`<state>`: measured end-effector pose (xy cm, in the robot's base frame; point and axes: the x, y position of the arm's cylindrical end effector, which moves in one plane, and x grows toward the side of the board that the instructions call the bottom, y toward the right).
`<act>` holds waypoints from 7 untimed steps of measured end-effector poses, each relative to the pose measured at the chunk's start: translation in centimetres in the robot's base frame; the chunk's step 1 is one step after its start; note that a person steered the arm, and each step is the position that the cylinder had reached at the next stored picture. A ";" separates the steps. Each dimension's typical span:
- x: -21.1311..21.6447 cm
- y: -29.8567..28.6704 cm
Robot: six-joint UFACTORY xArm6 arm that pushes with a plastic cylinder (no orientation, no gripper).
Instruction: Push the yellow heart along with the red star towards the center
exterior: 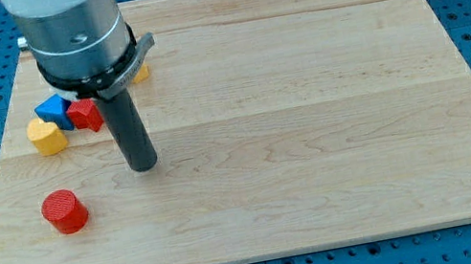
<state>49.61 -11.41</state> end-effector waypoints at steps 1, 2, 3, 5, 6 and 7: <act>1.8 -2.2; 1.5 -11.4; -0.2 -15.8; -4.3 -16.4; -4.6 -16.4; -4.6 -16.2</act>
<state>45.05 -27.65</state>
